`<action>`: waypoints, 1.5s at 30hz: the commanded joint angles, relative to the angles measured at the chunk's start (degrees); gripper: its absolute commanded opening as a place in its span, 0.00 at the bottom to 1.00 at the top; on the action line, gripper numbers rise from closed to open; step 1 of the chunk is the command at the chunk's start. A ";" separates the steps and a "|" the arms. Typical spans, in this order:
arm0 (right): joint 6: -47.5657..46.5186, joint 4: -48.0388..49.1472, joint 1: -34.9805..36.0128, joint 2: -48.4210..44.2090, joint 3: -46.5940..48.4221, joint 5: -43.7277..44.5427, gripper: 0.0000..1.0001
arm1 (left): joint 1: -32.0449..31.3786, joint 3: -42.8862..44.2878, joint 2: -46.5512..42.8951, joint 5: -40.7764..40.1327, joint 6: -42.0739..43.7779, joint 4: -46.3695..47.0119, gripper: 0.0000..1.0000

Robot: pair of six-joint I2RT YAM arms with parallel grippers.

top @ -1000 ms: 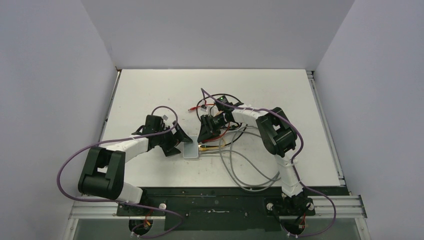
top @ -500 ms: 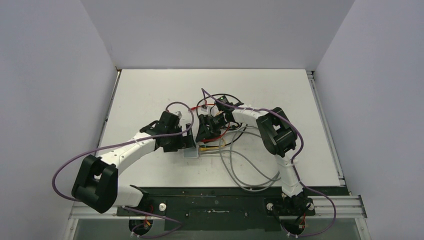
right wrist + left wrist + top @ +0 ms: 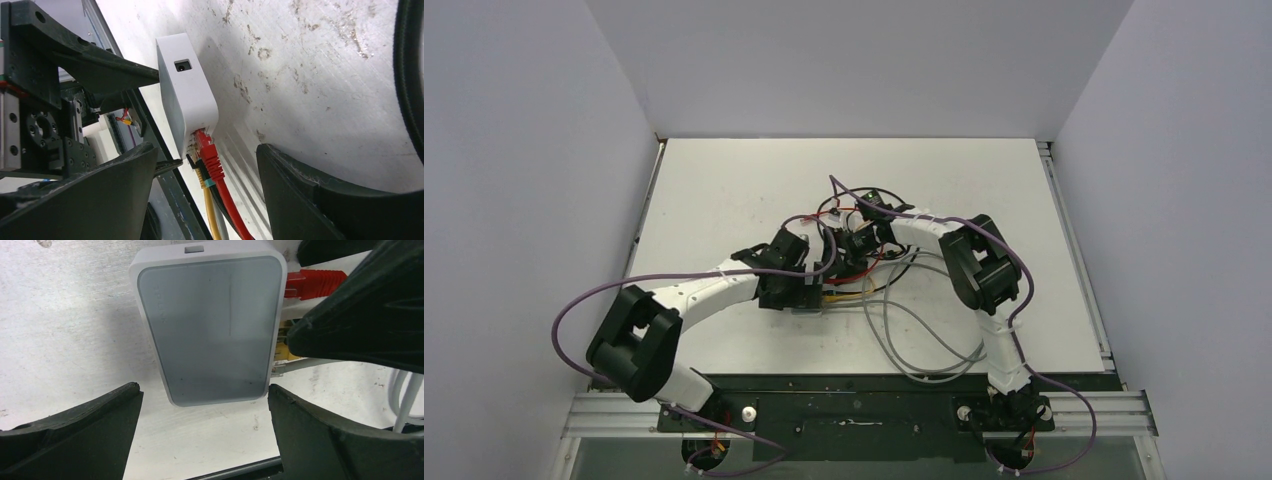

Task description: Pull the plug from the switch port

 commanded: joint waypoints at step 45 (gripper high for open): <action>4.35 6.78 -2.09 -4.07 -2.74 -2.60 0.59 | -0.99 -3.29 -3.76 -4.28 7.74 13.11 0.96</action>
